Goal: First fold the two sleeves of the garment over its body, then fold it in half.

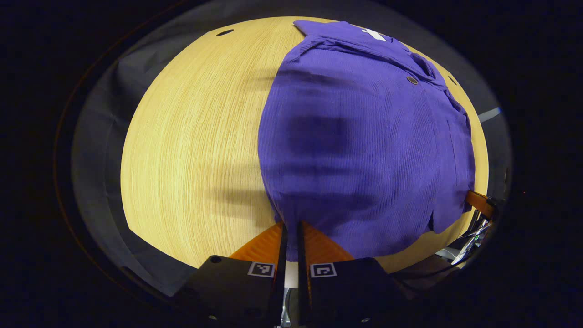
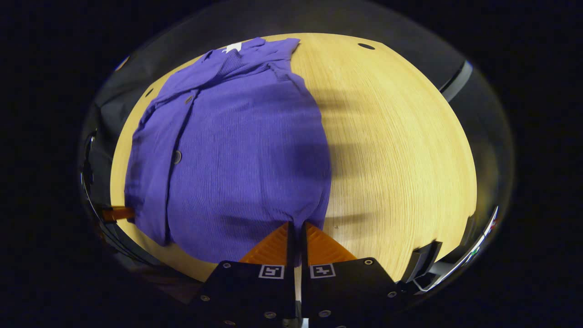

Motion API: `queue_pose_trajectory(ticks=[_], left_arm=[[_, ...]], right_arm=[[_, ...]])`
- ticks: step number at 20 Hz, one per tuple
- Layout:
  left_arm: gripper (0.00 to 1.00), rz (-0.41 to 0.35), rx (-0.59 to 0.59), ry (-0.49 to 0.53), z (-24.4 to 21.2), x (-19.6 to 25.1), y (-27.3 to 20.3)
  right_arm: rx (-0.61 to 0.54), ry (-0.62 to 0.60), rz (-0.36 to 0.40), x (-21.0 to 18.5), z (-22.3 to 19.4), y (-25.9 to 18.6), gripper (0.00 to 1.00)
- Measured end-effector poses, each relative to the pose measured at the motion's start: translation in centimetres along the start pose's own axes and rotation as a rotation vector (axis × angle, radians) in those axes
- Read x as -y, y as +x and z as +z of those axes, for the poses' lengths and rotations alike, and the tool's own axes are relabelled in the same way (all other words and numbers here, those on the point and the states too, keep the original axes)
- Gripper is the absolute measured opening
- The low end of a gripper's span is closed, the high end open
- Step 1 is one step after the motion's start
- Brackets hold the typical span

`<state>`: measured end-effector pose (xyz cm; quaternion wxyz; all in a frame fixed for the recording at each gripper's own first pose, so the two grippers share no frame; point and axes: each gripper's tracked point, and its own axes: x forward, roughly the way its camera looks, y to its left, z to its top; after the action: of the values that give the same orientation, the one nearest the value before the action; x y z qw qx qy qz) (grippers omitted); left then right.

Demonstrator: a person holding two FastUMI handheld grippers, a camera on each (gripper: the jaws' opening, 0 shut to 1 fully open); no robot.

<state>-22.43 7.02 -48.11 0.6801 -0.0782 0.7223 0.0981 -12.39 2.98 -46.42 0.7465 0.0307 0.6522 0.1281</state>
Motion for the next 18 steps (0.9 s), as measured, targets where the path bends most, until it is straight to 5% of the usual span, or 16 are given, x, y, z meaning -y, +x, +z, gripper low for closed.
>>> queue_pose_trajectory(ticks=[7, 18], left_arm=[[0.05, -0.073, 0.031, -0.045, 0.3, 0.3, -0.9], [0.05, -0.161, 0.145, -0.024, 3.5, 1.7, -5.8]], right_arm=[[0.011, 0.039, 0.046, -0.6, 0.5, -0.7, 0.03], [0.107, 0.076, 0.118, -1.8, 4.2, -4.7, 0.03]])
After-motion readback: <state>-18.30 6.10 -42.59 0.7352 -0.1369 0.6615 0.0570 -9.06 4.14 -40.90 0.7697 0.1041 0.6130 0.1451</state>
